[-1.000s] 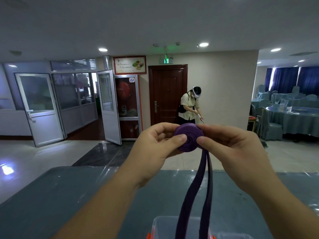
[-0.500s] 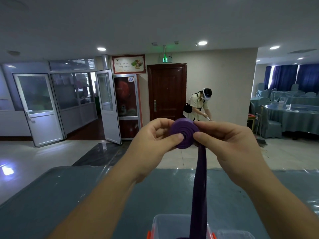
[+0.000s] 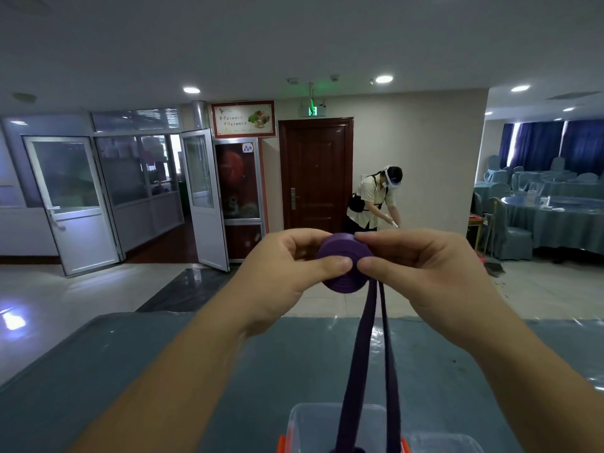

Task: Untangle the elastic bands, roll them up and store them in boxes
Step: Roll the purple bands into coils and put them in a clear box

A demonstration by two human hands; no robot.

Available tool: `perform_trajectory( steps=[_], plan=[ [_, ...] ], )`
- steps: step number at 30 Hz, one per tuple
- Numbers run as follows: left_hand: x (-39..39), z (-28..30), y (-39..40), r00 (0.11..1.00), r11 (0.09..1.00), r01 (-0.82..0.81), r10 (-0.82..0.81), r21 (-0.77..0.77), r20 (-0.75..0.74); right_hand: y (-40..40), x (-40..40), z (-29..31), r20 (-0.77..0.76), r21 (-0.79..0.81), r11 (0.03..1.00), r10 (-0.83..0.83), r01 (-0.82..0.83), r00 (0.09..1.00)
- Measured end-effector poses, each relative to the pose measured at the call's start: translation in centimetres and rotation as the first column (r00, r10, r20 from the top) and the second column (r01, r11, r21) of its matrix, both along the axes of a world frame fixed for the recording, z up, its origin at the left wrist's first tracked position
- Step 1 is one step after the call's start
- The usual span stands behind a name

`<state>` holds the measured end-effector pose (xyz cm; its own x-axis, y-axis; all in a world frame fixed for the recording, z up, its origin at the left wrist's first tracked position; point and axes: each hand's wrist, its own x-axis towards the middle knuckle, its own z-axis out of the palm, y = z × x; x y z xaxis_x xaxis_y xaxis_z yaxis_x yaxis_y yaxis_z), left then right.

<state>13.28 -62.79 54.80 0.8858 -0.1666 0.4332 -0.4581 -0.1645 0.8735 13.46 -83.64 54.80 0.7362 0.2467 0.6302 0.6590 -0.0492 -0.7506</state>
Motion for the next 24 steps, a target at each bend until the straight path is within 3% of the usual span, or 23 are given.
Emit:
perform_trajectory(
  steps=[3,5,6,8,10,12,15,16,21,24],
  plan=[
    [0.2,-0.4,-0.6,0.998,0.972,0.053,-0.06,-0.23,-0.024,0.4,0.1,-0.1,0.005,0.129,0.992,-0.015,0.015,1.0],
    [0.3,-0.7,-0.8,0.993,0.955,0.084,-0.105,-0.286,-0.06,0.2,0.2,-0.2,-0.008,0.139,0.99,-0.025,0.025,1.0],
    [0.1,-0.6,-0.6,0.993,0.972,0.08,-0.097,-0.223,-0.065,0.0,0.1,-0.1,-0.004,0.084,0.996,-0.037,0.037,0.999],
    [0.0,-0.2,0.1,1.0,0.998,0.028,-0.027,0.057,-0.008,-0.3,0.0,0.0,0.022,-0.077,0.994,-0.07,0.072,0.997],
    [0.0,0.3,0.5,0.998,0.978,-0.032,0.02,0.208,0.058,-0.3,-0.1,0.1,0.049,-0.103,0.991,-0.085,0.09,0.995],
    [-0.1,0.3,0.3,0.998,0.997,-0.021,0.017,0.081,0.055,0.1,-0.2,0.0,0.068,0.01,0.997,-0.071,0.071,0.995],
    [0.1,-0.3,-0.2,0.997,0.97,0.045,-0.057,-0.237,-0.044,0.1,0.0,-0.2,0.019,0.139,0.99,-0.013,0.01,1.0],
    [0.1,-0.4,-0.3,0.995,0.963,0.058,-0.077,-0.263,-0.065,0.1,0.1,-0.2,-0.003,0.148,0.989,0.009,-0.009,1.0],
    [-0.2,0.9,0.4,1.0,0.994,-0.023,0.022,0.104,0.018,-0.3,0.0,0.5,0.03,-0.001,1.0,-0.004,0.004,1.0],
    [-0.1,0.9,0.1,0.999,0.999,-0.041,0.042,-0.028,0.033,0.4,0.3,0.2,0.018,0.159,0.987,0.002,-0.005,1.0]
  ],
)
